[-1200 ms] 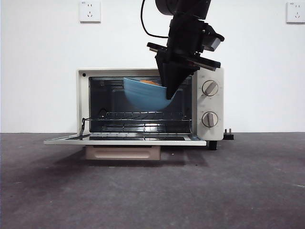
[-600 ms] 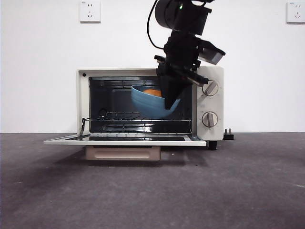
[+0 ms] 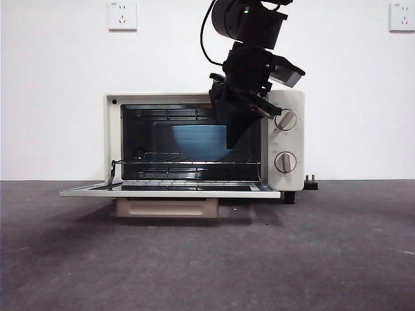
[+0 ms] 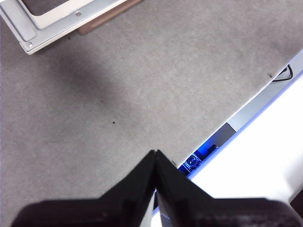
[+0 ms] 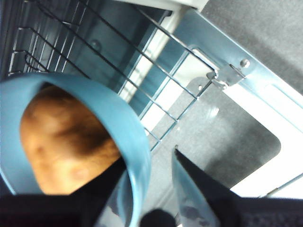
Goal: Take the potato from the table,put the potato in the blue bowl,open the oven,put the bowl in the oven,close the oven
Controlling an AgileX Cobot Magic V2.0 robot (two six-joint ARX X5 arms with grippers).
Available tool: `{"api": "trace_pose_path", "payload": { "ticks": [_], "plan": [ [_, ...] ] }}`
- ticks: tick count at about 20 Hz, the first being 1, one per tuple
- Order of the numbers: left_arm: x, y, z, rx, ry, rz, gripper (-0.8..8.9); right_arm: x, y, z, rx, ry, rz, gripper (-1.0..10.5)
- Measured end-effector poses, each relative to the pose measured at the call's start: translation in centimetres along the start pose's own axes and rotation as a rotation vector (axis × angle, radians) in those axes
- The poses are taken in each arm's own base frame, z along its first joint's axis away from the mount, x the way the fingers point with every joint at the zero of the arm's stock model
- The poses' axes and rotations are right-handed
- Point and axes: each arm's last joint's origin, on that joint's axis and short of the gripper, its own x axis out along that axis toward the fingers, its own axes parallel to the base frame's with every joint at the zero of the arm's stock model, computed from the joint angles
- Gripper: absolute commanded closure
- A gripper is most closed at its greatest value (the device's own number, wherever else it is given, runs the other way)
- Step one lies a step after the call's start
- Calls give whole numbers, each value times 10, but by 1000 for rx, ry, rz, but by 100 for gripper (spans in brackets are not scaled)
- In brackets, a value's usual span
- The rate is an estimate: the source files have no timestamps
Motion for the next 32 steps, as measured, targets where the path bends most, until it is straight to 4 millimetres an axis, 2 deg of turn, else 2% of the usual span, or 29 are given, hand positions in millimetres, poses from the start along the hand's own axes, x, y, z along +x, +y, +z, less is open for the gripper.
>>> {"api": "trace_pose_path", "payload": {
  "ticks": [7, 13, 21, 26, 29, 32],
  "plan": [
    [0, 0, 0, 0, 0, 0, 819, -1, 6, -2, -54, -2, 63, 810],
    [0, 0, 0, -2, 0, 0, 819, -7, 12, -14, -128, -11, 87, 811],
    [0, 0, 0, -34, 0, 0, 819, -20, 11, -13, -237, -11, 17, 821],
    [0, 0, 0, -40, -1, 0, 819, -52, 27, -11, -435, -51, 64, 822],
    [0, 0, 0, -48, -3, 0, 819, -81, 35, -10, -608, -92, 72, 824],
    [2, 0, 7, -48, -50, -1, 819, -114, 31, -20, -834, -197, -16, 825]
  ]
}}
